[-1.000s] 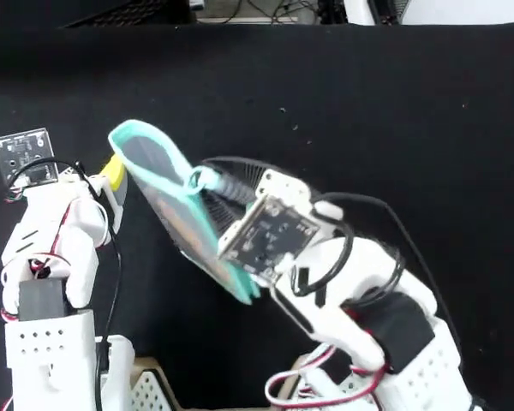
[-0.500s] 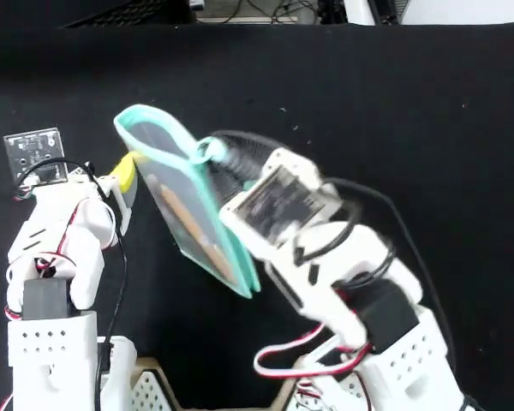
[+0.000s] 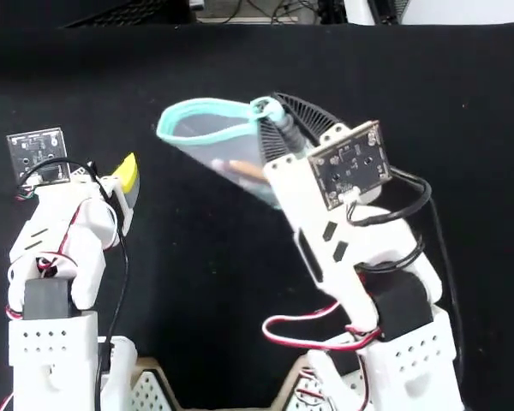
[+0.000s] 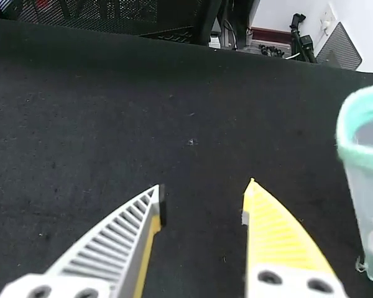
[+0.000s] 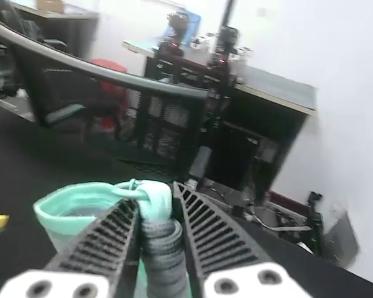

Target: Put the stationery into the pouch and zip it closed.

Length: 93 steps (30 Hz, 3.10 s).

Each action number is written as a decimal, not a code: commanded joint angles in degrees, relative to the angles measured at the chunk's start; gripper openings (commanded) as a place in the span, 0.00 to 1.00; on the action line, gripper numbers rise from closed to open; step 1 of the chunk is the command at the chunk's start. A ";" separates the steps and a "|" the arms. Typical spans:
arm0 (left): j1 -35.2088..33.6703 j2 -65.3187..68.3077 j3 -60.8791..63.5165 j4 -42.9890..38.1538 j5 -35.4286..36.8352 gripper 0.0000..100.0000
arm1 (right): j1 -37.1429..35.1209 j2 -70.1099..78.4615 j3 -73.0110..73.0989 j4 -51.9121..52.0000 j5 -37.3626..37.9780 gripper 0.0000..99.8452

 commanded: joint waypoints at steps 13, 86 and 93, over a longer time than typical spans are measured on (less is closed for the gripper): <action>0.66 -0.18 -0.40 0.44 0.44 0.23 | -18.55 -1.63 -4.44 9.14 13.89 0.01; 12.97 -14.51 -18.68 29.19 -11.78 0.27 | -16.44 14.20 1.10 -8.62 6.15 0.01; 13.23 -14.68 -17.80 29.27 -12.04 0.31 | -16.35 14.20 1.27 -8.53 6.33 0.01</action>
